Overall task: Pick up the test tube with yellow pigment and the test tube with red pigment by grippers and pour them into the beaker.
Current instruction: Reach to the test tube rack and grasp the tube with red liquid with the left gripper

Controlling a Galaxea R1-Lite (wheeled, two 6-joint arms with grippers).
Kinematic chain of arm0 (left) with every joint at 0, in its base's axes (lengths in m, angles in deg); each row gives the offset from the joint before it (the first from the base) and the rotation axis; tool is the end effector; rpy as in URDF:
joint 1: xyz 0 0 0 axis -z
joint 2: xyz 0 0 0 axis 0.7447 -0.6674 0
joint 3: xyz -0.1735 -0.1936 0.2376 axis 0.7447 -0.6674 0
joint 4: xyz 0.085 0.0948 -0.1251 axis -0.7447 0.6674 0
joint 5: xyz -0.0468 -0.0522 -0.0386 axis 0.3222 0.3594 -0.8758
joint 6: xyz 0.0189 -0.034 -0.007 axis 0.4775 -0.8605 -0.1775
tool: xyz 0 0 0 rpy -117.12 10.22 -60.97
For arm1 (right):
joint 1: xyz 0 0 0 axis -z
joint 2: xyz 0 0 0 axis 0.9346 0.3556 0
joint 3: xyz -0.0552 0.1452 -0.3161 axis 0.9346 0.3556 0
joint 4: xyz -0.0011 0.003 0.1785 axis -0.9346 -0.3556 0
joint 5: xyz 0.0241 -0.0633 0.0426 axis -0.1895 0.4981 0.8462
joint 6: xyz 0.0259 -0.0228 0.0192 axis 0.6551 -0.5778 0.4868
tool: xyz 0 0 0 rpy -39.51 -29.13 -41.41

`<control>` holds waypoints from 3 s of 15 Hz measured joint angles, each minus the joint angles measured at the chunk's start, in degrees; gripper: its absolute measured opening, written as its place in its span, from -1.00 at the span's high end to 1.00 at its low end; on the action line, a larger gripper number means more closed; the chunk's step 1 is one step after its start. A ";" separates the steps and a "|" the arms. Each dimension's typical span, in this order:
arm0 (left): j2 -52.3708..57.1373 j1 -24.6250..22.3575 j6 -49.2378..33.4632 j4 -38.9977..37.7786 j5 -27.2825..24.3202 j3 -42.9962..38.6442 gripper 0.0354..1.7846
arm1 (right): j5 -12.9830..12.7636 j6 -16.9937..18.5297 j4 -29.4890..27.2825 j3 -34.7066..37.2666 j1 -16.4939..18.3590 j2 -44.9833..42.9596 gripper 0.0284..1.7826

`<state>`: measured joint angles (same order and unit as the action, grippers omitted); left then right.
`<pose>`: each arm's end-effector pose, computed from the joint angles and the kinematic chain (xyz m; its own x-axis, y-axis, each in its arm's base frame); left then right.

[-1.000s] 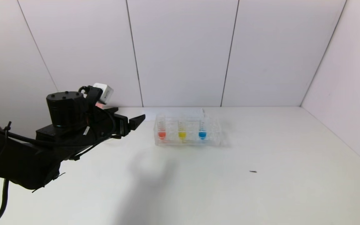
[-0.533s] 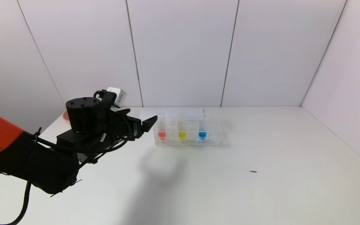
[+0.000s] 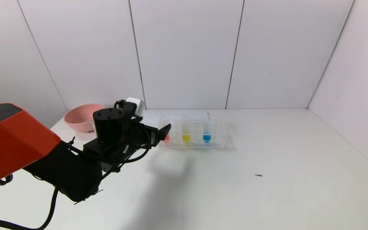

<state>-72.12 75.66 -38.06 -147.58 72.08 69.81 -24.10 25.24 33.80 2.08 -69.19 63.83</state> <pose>0.3446 -0.1768 0.1780 0.9098 -0.4023 -0.1020 0.4010 0.9155 -0.0336 -0.0711 0.0000 0.0759 1.0000 -0.0013 0.0016 0.0013 1.0000 0.0018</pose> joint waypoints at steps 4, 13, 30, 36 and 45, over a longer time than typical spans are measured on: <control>-3.25 1.19 -0.10 -1.83 2.49 2.07 -0.98 | 0.00 0.00 0.00 0.00 0.00 0.00 -0.91; -9.42 3.50 -0.05 -2.35 9.73 6.31 -0.98 | 0.00 -0.02 0.00 0.00 0.02 0.00 -0.91; -11.13 4.25 0.23 -4.83 12.74 7.45 -0.98 | 0.02 0.00 0.00 0.00 0.02 0.00 -0.91; -11.50 4.25 0.28 -4.83 12.28 8.02 -0.75 | 0.00 0.00 0.00 0.00 0.02 0.00 -0.91; -12.68 4.22 0.32 -4.85 12.08 9.13 0.53 | 0.00 0.00 0.00 0.00 0.02 0.00 -0.91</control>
<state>-84.80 79.87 -37.74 -152.44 84.16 78.94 -24.10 25.24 33.80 2.08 -69.17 63.83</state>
